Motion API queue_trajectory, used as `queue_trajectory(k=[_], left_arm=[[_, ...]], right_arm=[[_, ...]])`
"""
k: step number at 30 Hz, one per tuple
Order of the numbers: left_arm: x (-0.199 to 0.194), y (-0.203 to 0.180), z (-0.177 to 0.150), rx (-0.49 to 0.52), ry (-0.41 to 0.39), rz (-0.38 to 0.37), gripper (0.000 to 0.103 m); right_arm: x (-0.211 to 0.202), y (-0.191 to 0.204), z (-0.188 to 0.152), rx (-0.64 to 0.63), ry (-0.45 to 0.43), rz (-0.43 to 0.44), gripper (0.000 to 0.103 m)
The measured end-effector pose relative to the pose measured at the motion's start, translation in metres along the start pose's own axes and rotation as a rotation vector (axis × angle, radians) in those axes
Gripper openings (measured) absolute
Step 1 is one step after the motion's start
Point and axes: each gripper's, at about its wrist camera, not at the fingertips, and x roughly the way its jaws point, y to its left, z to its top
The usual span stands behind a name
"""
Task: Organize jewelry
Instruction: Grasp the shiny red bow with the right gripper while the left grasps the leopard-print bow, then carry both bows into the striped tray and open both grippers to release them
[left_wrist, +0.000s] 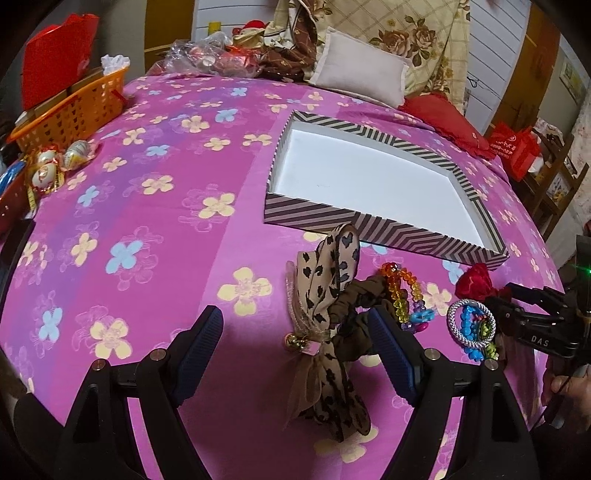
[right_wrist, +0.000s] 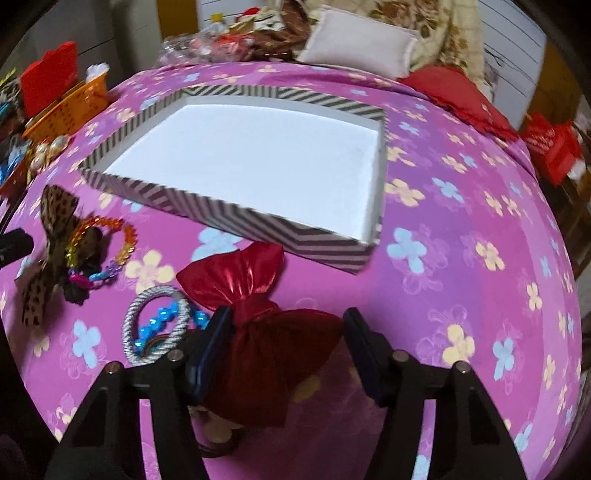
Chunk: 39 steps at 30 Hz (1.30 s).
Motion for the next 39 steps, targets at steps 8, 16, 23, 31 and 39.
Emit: queue_trajectory(k=[8,16,23,31,39], left_arm=[[0.025,-0.002,0.003,0.016,0.055,-0.01,0.049],[0.031,0.0,0.0,0.004,0.084,-0.094,0.0],[0.009,0.0,0.003,0.021,0.037,-0.099,0.0],[-0.022,0.001,0.015,0.015,-0.021,-0.152,0.0],[-0.051,-0.009,0.027,0.039,-0.082,-0.172,0.0]], right_arm=[[0.007,-0.001,-0.004,-0.001,-0.002,0.012,0.065],[0.003,-0.002,-0.007,0.035,-0.05,0.039,0.034],[-0.008,-0.007,-0.015,0.08,-0.068,0.079,0.029],[-0.041,-0.008,-0.023,0.119,-0.144,0.107,0.028],[-0.067,0.0,-0.018,0.104,-0.199,0.119,0.028]])
